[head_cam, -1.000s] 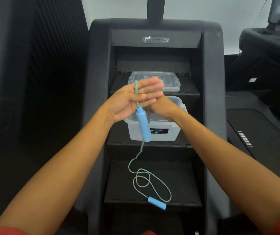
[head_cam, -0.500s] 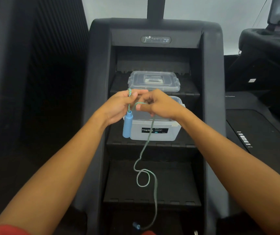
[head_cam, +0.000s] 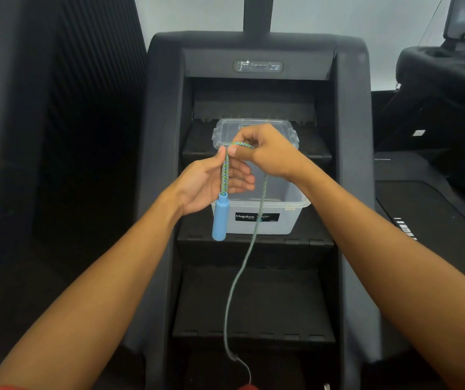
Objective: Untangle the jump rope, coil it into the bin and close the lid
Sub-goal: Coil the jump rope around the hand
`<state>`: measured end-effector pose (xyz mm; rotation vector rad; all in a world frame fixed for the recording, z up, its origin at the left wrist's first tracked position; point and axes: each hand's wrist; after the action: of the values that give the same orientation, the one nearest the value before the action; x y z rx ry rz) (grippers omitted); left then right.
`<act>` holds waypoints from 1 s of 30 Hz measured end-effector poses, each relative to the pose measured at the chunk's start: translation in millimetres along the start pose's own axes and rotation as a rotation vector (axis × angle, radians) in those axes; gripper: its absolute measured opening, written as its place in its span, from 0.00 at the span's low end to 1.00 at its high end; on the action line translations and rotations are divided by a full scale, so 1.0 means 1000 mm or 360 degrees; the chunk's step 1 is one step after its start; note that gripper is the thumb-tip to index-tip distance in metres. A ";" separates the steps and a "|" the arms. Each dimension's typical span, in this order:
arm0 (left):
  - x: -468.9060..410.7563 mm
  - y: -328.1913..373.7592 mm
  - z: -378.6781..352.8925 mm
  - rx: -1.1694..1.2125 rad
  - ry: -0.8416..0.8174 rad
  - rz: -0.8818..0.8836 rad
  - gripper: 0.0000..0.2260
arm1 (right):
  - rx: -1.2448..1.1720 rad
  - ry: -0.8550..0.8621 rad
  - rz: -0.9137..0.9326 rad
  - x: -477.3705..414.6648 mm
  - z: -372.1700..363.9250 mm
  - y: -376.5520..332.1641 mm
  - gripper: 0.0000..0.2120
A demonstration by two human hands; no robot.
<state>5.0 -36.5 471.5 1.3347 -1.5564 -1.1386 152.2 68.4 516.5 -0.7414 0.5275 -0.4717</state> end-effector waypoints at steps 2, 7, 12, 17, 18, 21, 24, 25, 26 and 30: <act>-0.001 0.002 -0.003 0.0039 -0.0046 -0.0018 0.26 | -0.0073 0.0025 -0.0043 -0.002 0.000 0.001 0.09; -0.002 0.006 -0.009 0.0012 -0.0177 -0.0065 0.20 | -0.0310 0.0000 -0.0138 -0.001 0.001 0.003 0.09; -0.001 0.009 -0.011 -0.0064 -0.0257 -0.0090 0.11 | -0.0517 -0.0172 -0.0228 0.004 0.002 0.008 0.09; -0.004 0.012 -0.013 -0.0032 -0.0310 -0.0169 0.13 | -0.0604 -0.0348 -0.0276 0.013 -0.002 0.014 0.11; -0.004 0.014 -0.013 -0.0022 -0.0301 -0.0185 0.14 | -0.0601 -0.0356 -0.0313 0.016 -0.004 0.015 0.13; -0.006 0.017 -0.011 0.0020 -0.0257 -0.0213 0.15 | -0.0504 -0.0454 -0.0366 0.021 -0.011 0.017 0.15; -0.006 0.017 -0.008 0.0046 -0.0205 -0.0212 0.16 | -0.0427 -0.0612 -0.0429 0.023 -0.018 0.017 0.14; -0.006 0.017 -0.007 0.0055 -0.0189 -0.0212 0.17 | -0.0412 -0.0649 -0.0457 0.024 -0.020 0.018 0.12; -0.006 0.017 -0.006 0.0069 -0.0163 -0.0208 0.18 | -0.0399 -0.0684 -0.0474 0.024 -0.022 0.018 0.11; -0.005 0.017 -0.008 0.0146 -0.0013 -0.0133 0.30 | -0.0287 -0.0792 -0.0466 0.027 -0.023 0.019 0.08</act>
<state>8.1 -31.7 490.1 1.4696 -1.5883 -1.1364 162.7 53.8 480.5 -1.0772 -0.0079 -0.4920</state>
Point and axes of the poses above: each hand's wrist, its own x-axis away from the middle knuckle, its own z-axis out of the back of the hand, y = z × x, and after that the axes turned 1 degree about x, right-handed
